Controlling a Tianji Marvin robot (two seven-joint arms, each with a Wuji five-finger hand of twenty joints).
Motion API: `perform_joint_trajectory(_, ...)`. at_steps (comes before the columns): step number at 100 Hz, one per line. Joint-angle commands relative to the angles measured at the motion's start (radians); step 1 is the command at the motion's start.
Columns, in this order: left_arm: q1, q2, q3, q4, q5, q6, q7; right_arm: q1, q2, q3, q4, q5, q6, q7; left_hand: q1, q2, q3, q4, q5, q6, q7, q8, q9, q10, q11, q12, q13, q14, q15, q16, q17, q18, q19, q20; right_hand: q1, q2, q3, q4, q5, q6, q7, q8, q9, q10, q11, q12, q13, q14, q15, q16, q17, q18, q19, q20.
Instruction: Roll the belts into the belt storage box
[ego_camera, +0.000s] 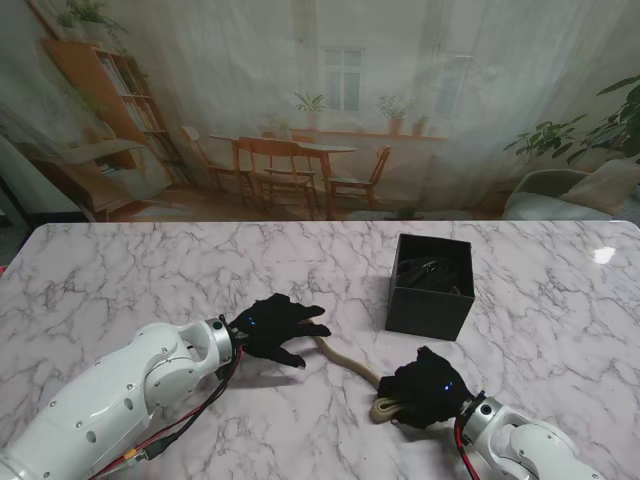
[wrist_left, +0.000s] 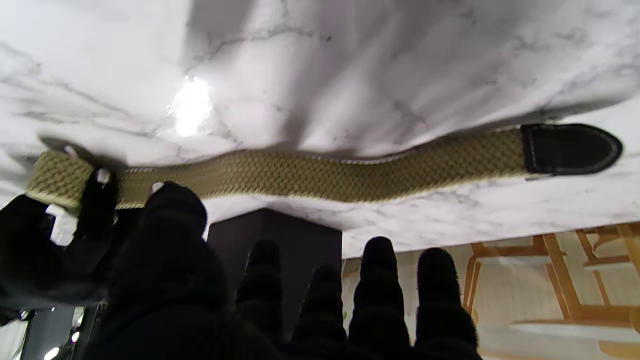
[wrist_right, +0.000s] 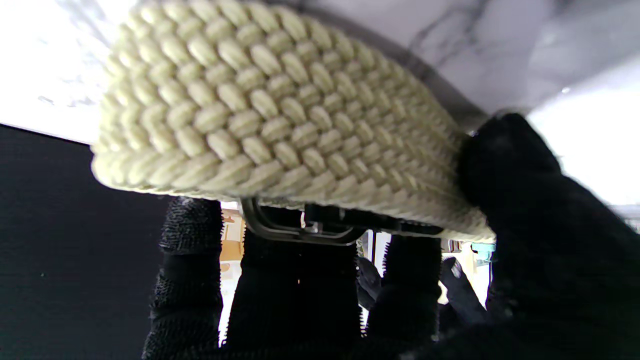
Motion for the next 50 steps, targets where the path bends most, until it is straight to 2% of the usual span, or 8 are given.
perform_joint_trajectory(1,-0.034,-0.014,0.02,0.026,-0.007,0.005,-0.021,-0.003,0.0,0.001,0.001,-0.004,-0.001,-0.006,0.04,0.021,0.003,0.005,-0.063,-0.023,-0.042,-0.029,-0.078,-0.022,-0.012,-0.028,-0.031,-0.021,-0.024,-0.013,-0.015,-0.027,-0.027,-0.022,0.113,0.039,0.093,0.006,0.065,-0.108,0.089,0.024,0.06,-0.067,0.002,0.022,0.019,-0.03,-0.029,-0.006,-0.013,-0.016,-0.005,-0.01)
perform_joint_trajectory(17,-0.115,-0.025,0.129,0.096,-0.069,0.055,-0.023,-0.007,0.001,0.006,-0.001,-0.007,-0.003,-0.007,0.095,0.02,0.009,0.009,-0.086,-0.039,-0.071,-0.066,-0.114,-0.019,-0.057,-0.083,-0.057,-0.034,-0.029,-0.025,-0.022,-0.046,-0.032,-0.028,0.117,0.041,0.093,0.006,0.065,-0.11,0.089,0.022,0.063,-0.069,-0.006,0.023,0.017,-0.033,-0.035,-0.008,-0.014,-0.017,-0.008,-0.012)
perform_joint_trajectory(31,-0.167,-0.035,0.207,0.145,-0.102,0.087,-0.015,-0.008,0.001,0.006,0.0,-0.006,-0.004,-0.007,0.134,0.025,0.015,0.008,-0.036,-0.059,-0.008,-0.036,-0.105,-0.022,-0.028,-0.061,-0.058,-0.032,-0.013,-0.018,-0.024,-0.055,-0.009,-0.016,0.119,0.042,0.094,0.006,0.066,-0.111,0.089,0.022,0.064,-0.069,-0.01,0.022,0.018,-0.033,-0.039,-0.01,-0.014,-0.018,-0.01,-0.013)
perform_joint_trajectory(45,-0.2,-0.039,0.259,0.172,-0.104,0.111,-0.003,-0.006,0.0,0.003,0.001,-0.004,-0.002,-0.007,0.171,0.036,0.013,0.008,0.089,-0.08,0.224,0.161,-0.089,-0.004,0.017,-0.017,-0.065,-0.018,0.005,0.001,-0.031,-0.054,0.021,-0.001,0.12,0.044,0.095,0.006,0.067,-0.111,0.091,0.022,0.067,-0.067,-0.014,0.021,0.018,-0.034,-0.044,-0.012,-0.014,-0.018,-0.012,-0.014)
perform_joint_trajectory(47,-0.202,-0.04,0.262,0.174,-0.104,0.115,-0.001,-0.007,0.0,0.002,0.001,-0.003,-0.001,-0.007,0.18,0.025,0.016,0.008,0.091,-0.085,0.262,0.221,-0.088,-0.003,0.021,-0.011,-0.067,-0.016,0.006,0.004,-0.033,-0.054,0.024,0.001,0.12,0.045,0.095,0.006,0.066,-0.111,0.09,0.022,0.066,-0.068,-0.015,0.021,0.018,-0.033,-0.045,-0.012,-0.014,-0.018,-0.012,-0.014)
perform_joint_trajectory(48,-0.203,-0.04,0.264,0.175,-0.103,0.116,0.001,-0.007,0.0,0.002,0.001,-0.003,-0.001,-0.007,0.196,0.005,0.022,0.007,0.1,-0.092,0.305,0.288,-0.084,-0.005,0.03,-0.003,-0.066,-0.019,0.009,0.006,-0.032,-0.055,0.029,0.003,0.12,0.045,0.095,0.006,0.066,-0.111,0.09,0.022,0.066,-0.068,-0.015,0.021,0.018,-0.033,-0.045,-0.012,-0.014,-0.018,-0.012,-0.014)
perform_joint_trajectory(50,-0.205,-0.041,0.266,0.176,-0.102,0.117,0.003,-0.006,0.0,0.002,0.002,-0.003,-0.001,-0.008,0.208,-0.014,0.027,0.006,0.114,-0.098,0.337,0.335,-0.081,-0.006,0.039,0.004,-0.065,-0.02,0.011,0.009,-0.032,-0.056,0.032,0.004,0.119,0.046,0.095,0.006,0.066,-0.111,0.09,0.022,0.067,-0.067,-0.015,0.021,0.018,-0.033,-0.046,-0.012,-0.014,-0.018,-0.013,-0.015)
